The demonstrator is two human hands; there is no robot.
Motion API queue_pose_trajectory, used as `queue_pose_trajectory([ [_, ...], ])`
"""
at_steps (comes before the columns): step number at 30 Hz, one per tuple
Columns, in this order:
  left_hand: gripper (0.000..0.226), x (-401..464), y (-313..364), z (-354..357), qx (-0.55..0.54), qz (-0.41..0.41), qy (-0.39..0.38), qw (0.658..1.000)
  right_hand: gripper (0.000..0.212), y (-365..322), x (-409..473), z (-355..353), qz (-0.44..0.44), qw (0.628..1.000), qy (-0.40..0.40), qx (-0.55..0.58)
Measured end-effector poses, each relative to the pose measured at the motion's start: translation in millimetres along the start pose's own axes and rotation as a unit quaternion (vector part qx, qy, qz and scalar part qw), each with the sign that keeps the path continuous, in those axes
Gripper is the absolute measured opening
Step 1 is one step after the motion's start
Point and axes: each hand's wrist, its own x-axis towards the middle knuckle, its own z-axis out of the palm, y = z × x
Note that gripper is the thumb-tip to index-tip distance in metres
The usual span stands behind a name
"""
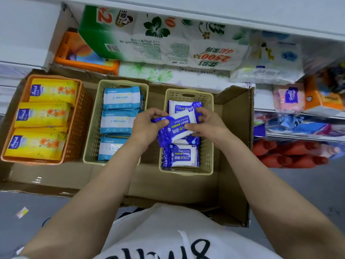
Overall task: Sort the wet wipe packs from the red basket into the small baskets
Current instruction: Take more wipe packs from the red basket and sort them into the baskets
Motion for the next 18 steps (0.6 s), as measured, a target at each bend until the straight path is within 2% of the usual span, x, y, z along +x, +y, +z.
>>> queue_pose_trajectory([
  [2, 0.013, -0.3, -1.3, -0.1, 0.0, 0.0, -0.023, 1.0, 0.068, 0.3, -1.2, -4.2, -0.002, 0.997, -0.026, -0.068],
  [4, 0.012, 1.0, -4.7, 1.4, 0.003, -0.001, -0.041, 0.999, 0.058, 1.1, -3.0, -7.4, 0.012, 0.993, -0.065, -0.101],
  [6, 0.01, 1.9, -9.7, 4.1, -0.024, -0.012, -0.036, 0.999, 0.05, 3.5, -3.8, -10.1, 0.027, 0.998, -0.051, -0.035],
  [9, 0.01, 3.0, -17.8, 11.5, -0.131, -0.047, 0.021, 0.99, 0.04, 6.1, -4.9, -7.4, 0.049, 0.982, -0.001, 0.185],
  [12, 0.015, -1.6, -24.7, 24.8, -0.182, -0.08, 0.016, 0.98, 0.031, 7.7, -6.3, 9.0, 0.057, 0.983, -0.012, 0.172],
  [15, 0.019, -6.4, -32.3, 34.5, -0.161, -0.09, -0.011, 0.983, 0.031, 7.9, -5.7, 18.6, 0.059, 0.982, -0.001, 0.181],
  [18, 0.018, -2.6, -40.5, 28.7, -0.045, -0.049, 0.06, 0.996, 0.023, 9.1, -3.9, 7.6, 0.026, 0.989, 0.054, 0.132],
])
